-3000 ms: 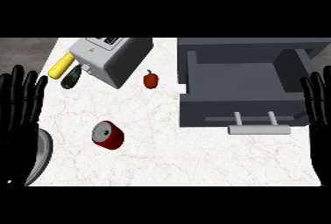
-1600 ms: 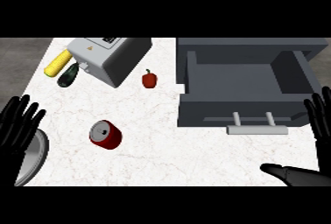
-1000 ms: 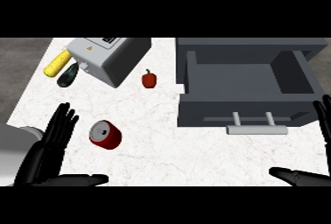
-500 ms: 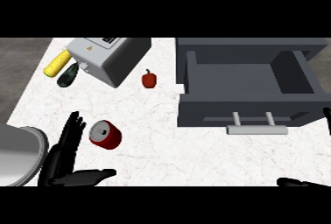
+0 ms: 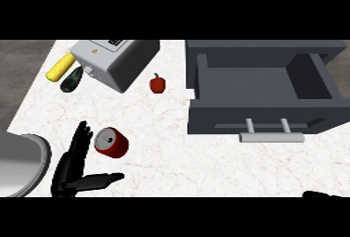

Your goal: Pick up the can, place it into the drawer and close the drawer

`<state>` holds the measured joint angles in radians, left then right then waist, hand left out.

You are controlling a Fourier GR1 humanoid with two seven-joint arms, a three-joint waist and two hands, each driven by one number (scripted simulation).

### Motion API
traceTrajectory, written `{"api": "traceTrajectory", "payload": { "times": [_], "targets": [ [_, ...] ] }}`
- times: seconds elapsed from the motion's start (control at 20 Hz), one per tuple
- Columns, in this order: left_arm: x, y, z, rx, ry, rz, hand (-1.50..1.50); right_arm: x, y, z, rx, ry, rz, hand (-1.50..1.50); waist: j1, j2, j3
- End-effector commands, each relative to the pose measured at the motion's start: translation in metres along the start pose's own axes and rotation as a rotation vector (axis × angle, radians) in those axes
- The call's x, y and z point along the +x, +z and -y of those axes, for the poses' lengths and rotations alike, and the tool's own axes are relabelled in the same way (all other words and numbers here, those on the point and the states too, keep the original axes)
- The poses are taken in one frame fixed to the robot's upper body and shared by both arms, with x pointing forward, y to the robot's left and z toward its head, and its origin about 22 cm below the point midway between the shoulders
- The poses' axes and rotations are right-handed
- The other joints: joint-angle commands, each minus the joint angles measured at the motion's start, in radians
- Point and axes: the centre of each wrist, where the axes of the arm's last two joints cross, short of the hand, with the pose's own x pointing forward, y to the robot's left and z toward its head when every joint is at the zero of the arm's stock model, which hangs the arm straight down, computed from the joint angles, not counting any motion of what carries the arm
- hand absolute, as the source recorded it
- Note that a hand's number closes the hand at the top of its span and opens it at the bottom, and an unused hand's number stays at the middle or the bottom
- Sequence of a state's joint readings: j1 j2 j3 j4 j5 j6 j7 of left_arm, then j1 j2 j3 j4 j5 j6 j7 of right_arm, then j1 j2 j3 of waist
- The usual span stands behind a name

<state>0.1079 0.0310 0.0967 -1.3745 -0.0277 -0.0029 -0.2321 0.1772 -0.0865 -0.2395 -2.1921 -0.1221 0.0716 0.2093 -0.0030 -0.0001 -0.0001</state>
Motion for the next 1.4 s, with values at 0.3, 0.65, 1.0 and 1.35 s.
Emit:
{"api": "traceTrajectory", "payload": {
  "times": [0.3,0.65,1.0,1.35],
  "targets": [
    [-0.044,-0.017,0.006,0.024,0.007,-0.020,-1.50,0.013,0.014,0.012,0.007,0.015,0.005,-1.50,-0.002,0.000,0.000],
    [-0.058,-0.038,0.006,0.048,0.010,-0.037,-1.50,0.011,0.004,0.003,0.007,0.012,-0.001,-1.50,-0.002,0.000,0.000],
    [-0.061,-0.057,-0.001,0.003,0.039,-0.023,-1.50,0.005,-0.001,0.017,0.016,0.030,0.020,-1.50,-0.003,0.000,0.000],
    [-0.064,-0.068,0.016,-0.159,0.047,-0.028,-1.50,0.009,-0.007,-0.001,0.005,0.023,0.017,-1.50,-0.006,0.002,-0.001]
  ]
}}
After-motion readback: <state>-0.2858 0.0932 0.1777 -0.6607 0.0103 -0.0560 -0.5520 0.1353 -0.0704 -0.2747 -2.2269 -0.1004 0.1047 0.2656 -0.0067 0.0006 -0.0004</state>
